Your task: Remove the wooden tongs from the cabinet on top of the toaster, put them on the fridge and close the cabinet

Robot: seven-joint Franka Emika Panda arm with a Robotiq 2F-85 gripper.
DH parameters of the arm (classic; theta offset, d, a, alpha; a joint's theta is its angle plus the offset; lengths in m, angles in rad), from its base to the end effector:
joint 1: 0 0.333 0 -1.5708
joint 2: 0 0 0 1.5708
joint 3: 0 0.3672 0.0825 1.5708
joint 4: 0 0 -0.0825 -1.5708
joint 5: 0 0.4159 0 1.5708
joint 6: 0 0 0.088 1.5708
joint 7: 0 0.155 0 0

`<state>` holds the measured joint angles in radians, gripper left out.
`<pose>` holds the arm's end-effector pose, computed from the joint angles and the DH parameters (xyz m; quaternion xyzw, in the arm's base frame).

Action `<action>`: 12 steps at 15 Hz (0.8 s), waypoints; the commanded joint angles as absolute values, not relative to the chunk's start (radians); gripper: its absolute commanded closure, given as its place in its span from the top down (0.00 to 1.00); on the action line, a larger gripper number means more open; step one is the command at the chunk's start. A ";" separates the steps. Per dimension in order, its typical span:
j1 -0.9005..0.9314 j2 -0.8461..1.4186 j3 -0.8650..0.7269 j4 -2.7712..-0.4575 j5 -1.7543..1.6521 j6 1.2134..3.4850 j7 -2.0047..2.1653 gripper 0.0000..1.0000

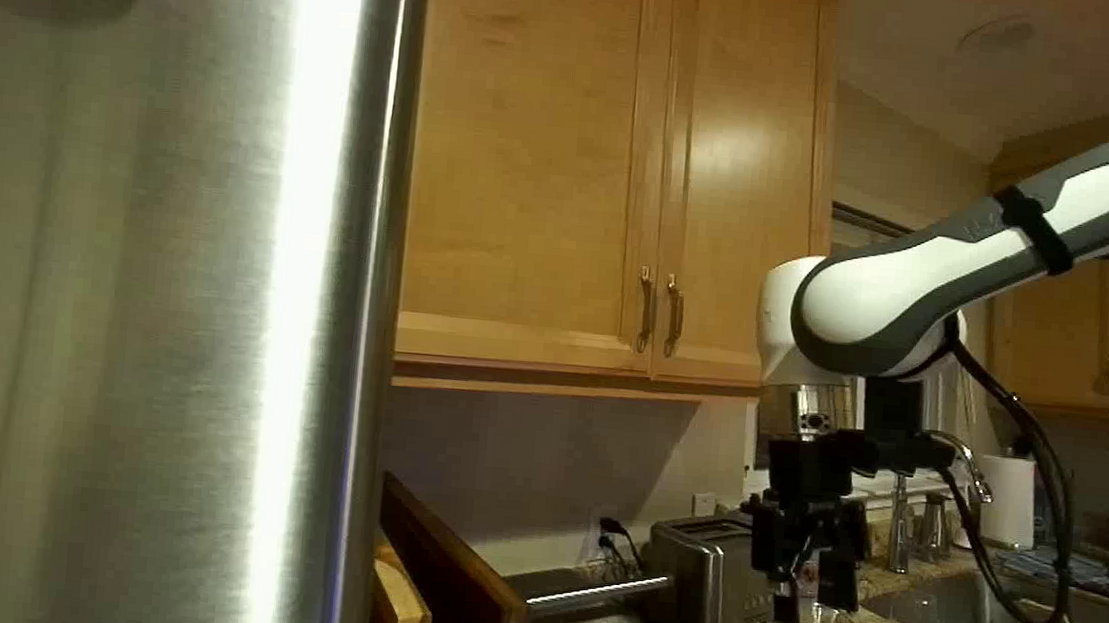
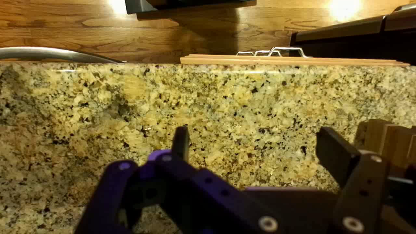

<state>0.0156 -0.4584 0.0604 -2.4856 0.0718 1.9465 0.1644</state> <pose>0.3949 0.0382 0.4277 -0.9970 0.0623 0.0425 0.0146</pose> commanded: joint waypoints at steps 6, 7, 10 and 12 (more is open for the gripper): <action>0.016 -0.458 0.060 -2.484 0.071 1.945 0.164 1.00; 0.016 -0.458 0.060 -2.484 0.071 1.945 0.164 1.00; 0.016 -0.458 0.060 -2.484 0.071 1.945 0.164 1.00; 0.009 -0.462 0.057 -2.487 0.067 1.958 0.170 1.00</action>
<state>0.0156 -0.4583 0.0604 -2.4856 0.0717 1.9465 0.1644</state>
